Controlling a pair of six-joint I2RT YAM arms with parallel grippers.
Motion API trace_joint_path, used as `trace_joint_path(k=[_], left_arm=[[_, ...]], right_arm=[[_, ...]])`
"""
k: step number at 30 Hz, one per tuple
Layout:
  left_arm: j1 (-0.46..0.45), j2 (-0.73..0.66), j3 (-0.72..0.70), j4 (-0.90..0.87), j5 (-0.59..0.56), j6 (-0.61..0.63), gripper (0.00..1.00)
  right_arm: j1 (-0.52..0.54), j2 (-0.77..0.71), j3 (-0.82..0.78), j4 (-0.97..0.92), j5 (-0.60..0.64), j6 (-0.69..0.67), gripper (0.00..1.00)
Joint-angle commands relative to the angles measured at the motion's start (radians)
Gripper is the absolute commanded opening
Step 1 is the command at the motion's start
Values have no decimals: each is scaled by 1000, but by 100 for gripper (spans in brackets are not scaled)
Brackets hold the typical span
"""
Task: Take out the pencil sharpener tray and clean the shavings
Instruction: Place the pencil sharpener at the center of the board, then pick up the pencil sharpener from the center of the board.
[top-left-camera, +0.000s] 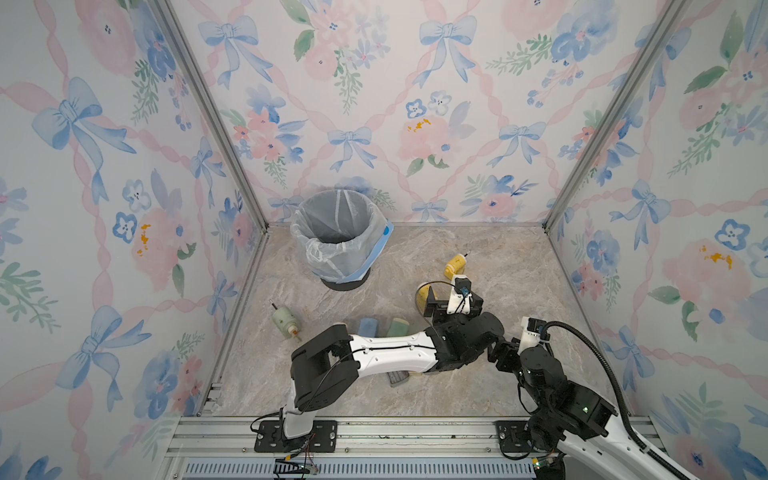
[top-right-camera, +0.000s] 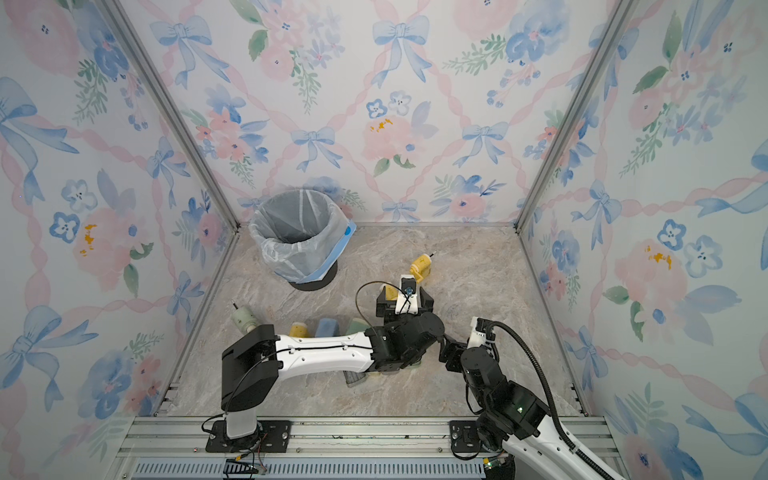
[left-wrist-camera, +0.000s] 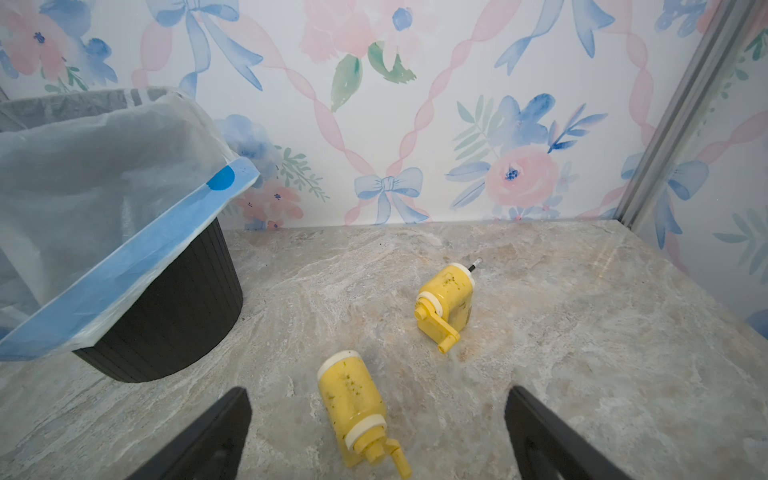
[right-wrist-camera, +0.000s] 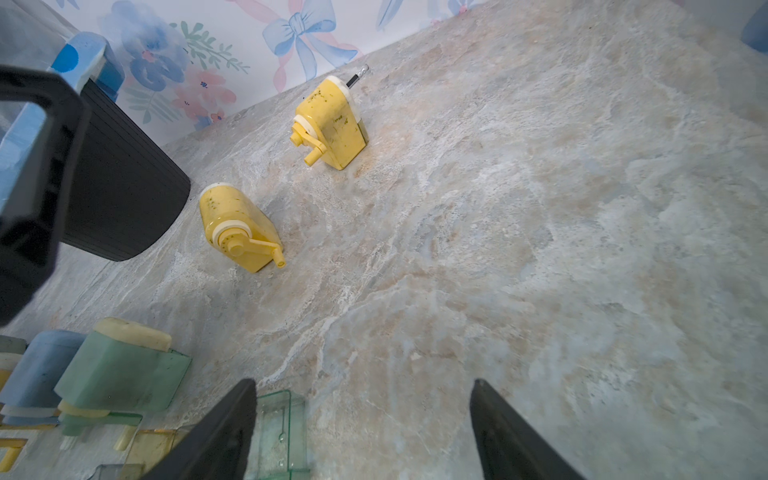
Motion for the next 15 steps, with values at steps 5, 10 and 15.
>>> trace_joint_path(k=[5,10,15], left_arm=[[-6,126,105,-113,-43,-200,98],[24,188,125,-150,6,-310,98],[70,214,96,-180,56,-411,97]], right_arm=[[-40,-32,109,-153,0,-23,81],[-64,-72,181,-238,2,-28,82],[-71,-96,248,-302,7,-37,83]])
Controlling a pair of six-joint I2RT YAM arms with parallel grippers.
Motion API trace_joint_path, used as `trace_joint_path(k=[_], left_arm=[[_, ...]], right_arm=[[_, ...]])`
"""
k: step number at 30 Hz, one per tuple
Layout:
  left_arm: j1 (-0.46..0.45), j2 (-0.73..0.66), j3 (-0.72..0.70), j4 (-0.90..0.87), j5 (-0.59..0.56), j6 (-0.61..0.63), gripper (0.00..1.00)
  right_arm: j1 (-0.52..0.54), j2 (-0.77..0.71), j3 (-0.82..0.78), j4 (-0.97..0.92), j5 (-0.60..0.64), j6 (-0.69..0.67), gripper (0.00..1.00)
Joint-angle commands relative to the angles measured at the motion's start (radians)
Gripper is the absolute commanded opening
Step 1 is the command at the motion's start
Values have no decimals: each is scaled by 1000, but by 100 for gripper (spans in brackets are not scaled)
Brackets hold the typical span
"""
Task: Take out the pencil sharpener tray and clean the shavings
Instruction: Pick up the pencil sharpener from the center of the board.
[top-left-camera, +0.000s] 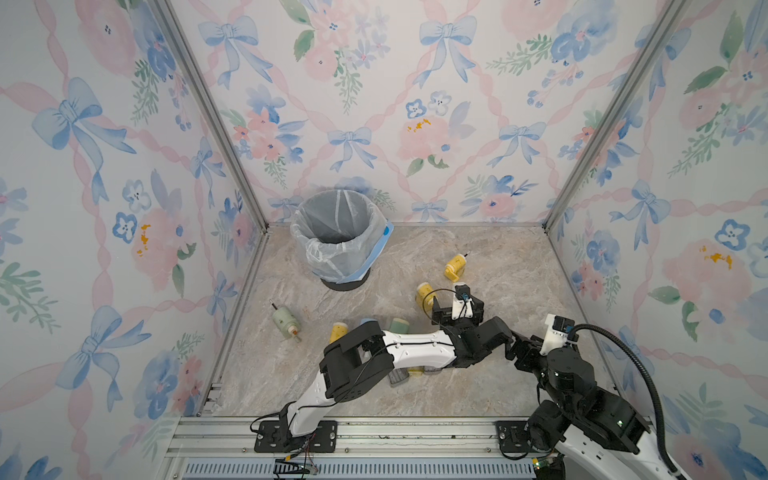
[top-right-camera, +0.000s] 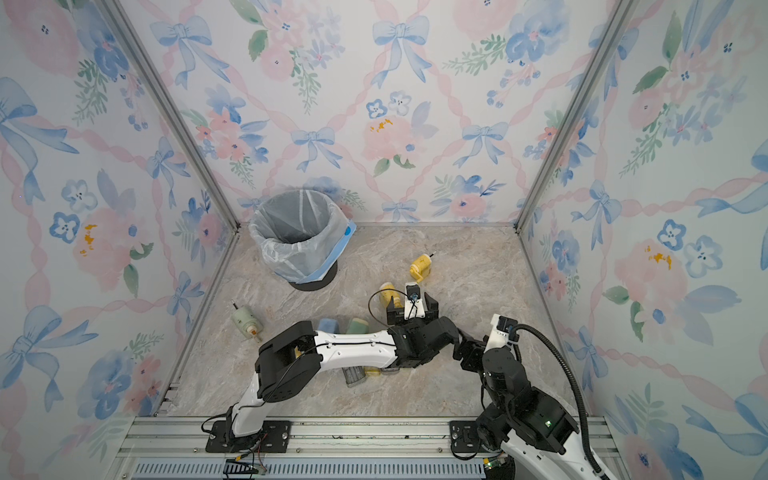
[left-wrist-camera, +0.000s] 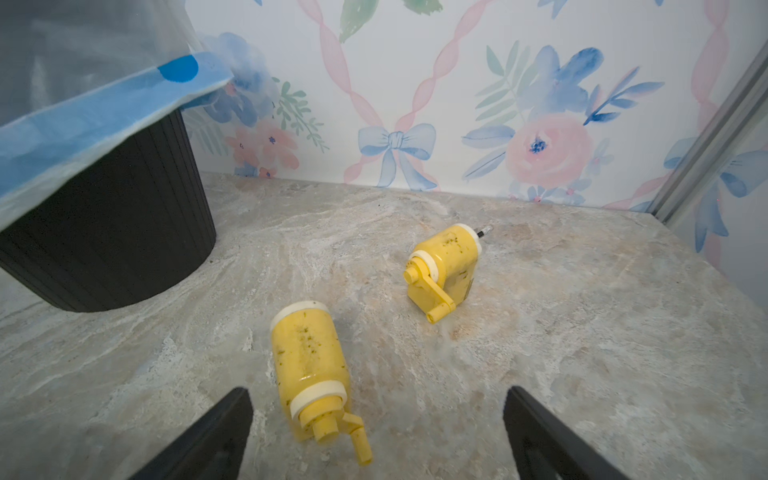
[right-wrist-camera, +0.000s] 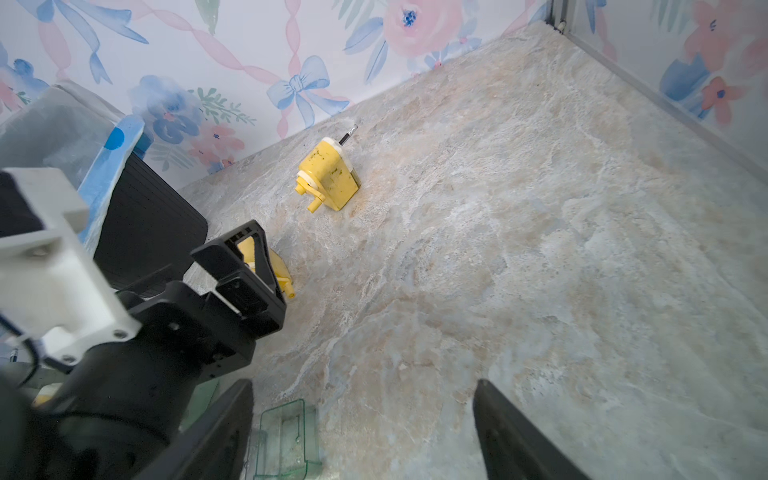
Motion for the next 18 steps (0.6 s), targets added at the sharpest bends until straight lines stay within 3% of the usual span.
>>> trace_joint_path(k=[1,4,18], left_arm=[[30,23,-14,-43,10,-99,98],[36,50,-6,-46,-21,-86,98],[120,132,-1,-50,35,-159,98]], right_arm=[[-10,-15,52,-90,12,-27,83],[-10,-11,72,-93,10,-25,84],[-10,41,106,-88,9,-25,84]])
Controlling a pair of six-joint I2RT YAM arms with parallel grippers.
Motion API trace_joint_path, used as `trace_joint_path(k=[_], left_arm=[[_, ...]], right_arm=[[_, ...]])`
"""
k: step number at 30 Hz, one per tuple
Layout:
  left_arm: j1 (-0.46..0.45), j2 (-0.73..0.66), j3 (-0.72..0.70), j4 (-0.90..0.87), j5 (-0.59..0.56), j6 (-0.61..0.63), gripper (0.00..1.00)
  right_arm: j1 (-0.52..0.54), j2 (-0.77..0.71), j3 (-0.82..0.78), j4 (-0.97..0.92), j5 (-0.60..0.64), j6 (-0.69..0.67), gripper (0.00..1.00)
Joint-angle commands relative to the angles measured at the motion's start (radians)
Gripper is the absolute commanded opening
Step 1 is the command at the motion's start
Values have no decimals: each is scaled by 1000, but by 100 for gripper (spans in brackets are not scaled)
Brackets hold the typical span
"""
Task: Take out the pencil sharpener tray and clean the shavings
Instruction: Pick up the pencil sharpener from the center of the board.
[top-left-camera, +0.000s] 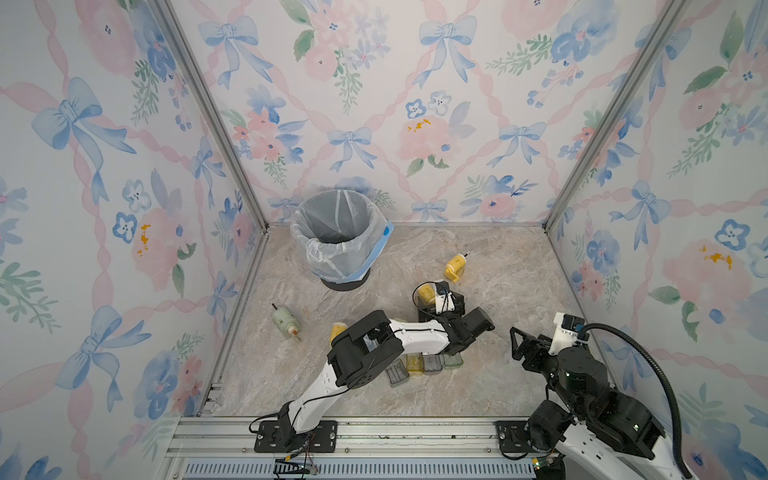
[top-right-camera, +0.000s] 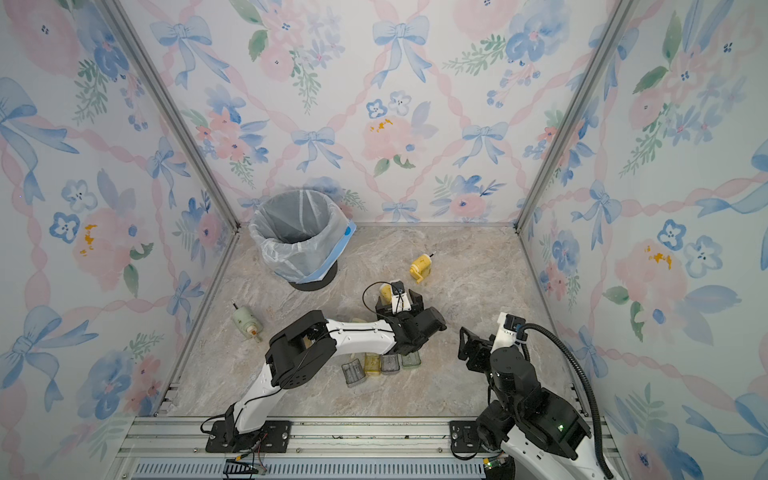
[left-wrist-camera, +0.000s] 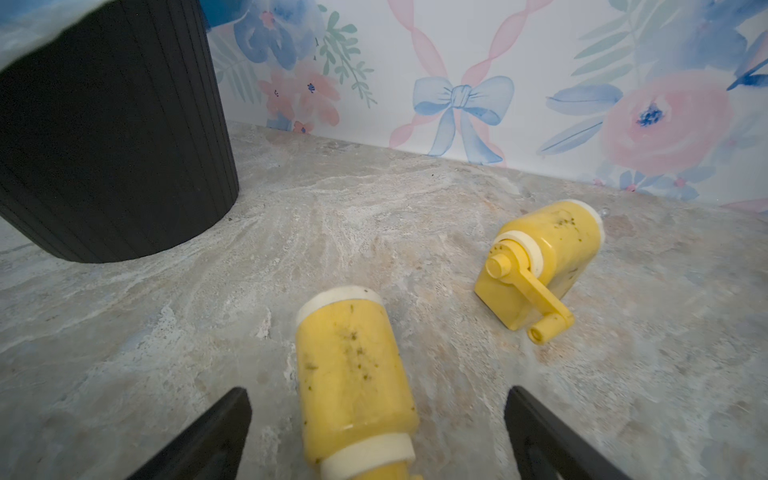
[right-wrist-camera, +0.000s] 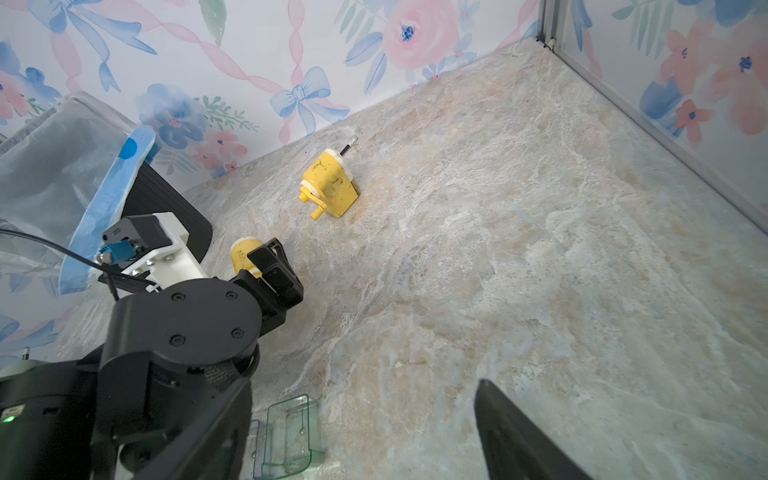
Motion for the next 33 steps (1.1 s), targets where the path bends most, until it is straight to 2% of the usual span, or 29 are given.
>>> trace_joint_path(k=[1,16,22,33], left_arm=[[17,36,12,-25,8,-27,98],[74,115,105,-20,76,7,98],[78,133,120,-20,38,26,86],[90,151,126,-23,32,28,72]], right_arm=[[-7,17,30,-23,9,-13,84],[-7,70,41,2,7,-10,84],[-8,77,39,9,6,-10,84],[-11,94,49,16,6,-16,84]])
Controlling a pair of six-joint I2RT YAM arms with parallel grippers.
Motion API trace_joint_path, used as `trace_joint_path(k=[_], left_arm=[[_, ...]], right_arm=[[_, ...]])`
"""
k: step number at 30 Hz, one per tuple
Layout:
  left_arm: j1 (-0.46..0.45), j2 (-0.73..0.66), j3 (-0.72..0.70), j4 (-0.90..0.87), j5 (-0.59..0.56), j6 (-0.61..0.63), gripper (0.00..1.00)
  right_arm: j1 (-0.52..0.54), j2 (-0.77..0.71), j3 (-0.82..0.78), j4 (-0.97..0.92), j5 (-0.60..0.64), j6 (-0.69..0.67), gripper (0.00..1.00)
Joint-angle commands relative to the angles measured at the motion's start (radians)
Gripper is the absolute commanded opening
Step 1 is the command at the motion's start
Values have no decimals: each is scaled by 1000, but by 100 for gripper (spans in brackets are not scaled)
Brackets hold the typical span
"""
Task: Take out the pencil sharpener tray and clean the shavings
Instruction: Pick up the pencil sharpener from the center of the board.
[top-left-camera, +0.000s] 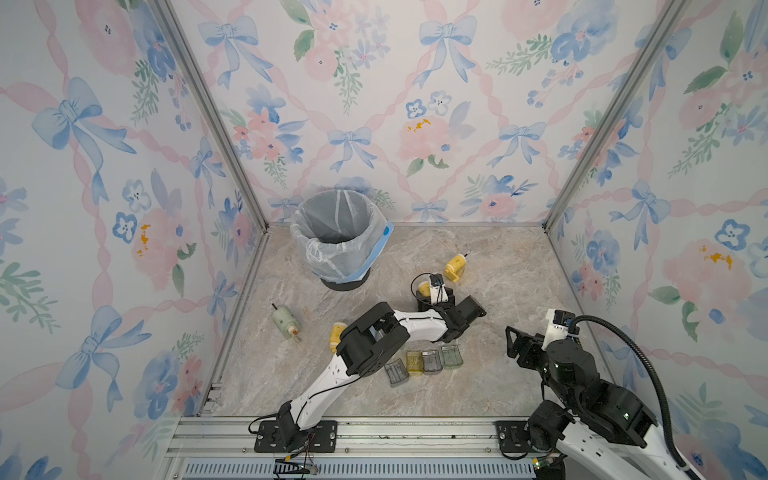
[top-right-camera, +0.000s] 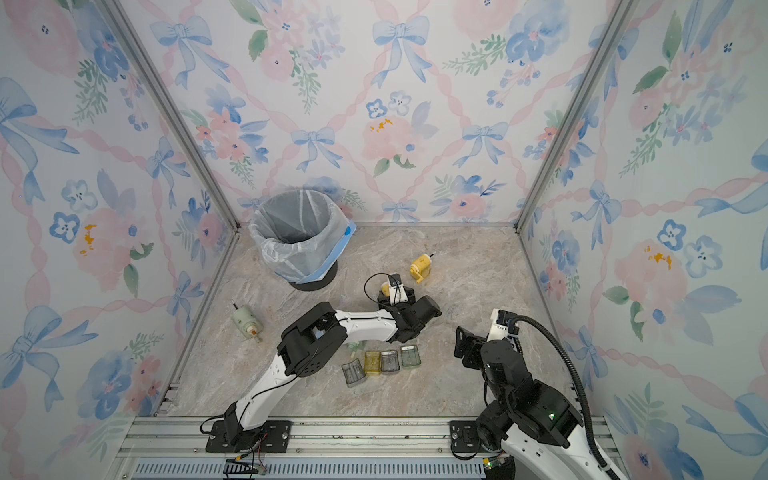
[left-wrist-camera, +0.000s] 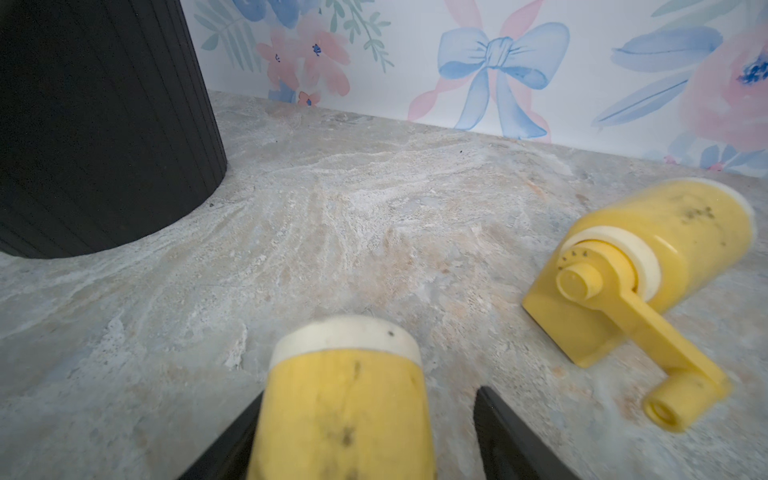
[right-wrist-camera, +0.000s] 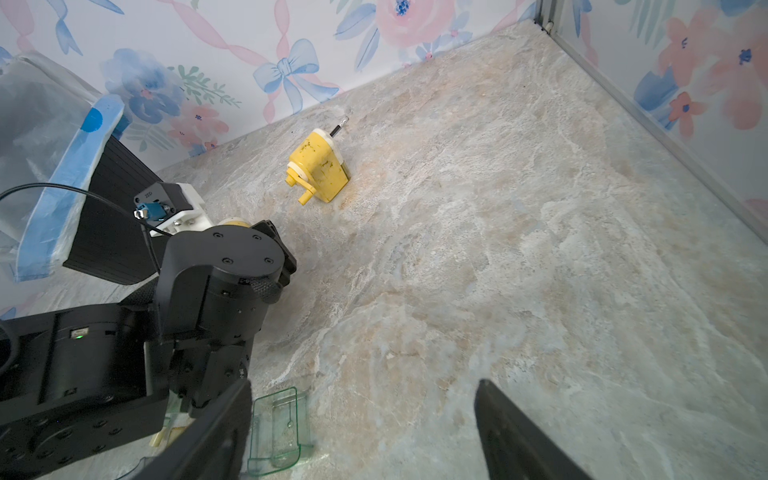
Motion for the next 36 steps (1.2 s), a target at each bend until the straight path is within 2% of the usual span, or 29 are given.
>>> trace_joint_path(k=[1,7,12,16,22,29,36], left_arm=[[9,28,10,-14,-27,8,72],[14,26,2,-14,-50,23,66],[27,20,-20,-14,-43,31,48],[29,2,-45,-14,-43,40,44],[29,-45,-83,-12,-43,80,30],[22,-114,-147,-11,-41,99,21],[4,-166,-159,-11,-35,179,13]], right_arm=[[-10,7,31,15,6,-15,84],[-11,27,36,32,-4,-21,84],[-11,36,40,38,-8,-25,84],[-12,44,37,46,-12,-25,84],[-15,68,35,71,-29,-27,84],[-18,81,30,87,-43,-27,84],[-23,82,21,97,-54,-24,85]])
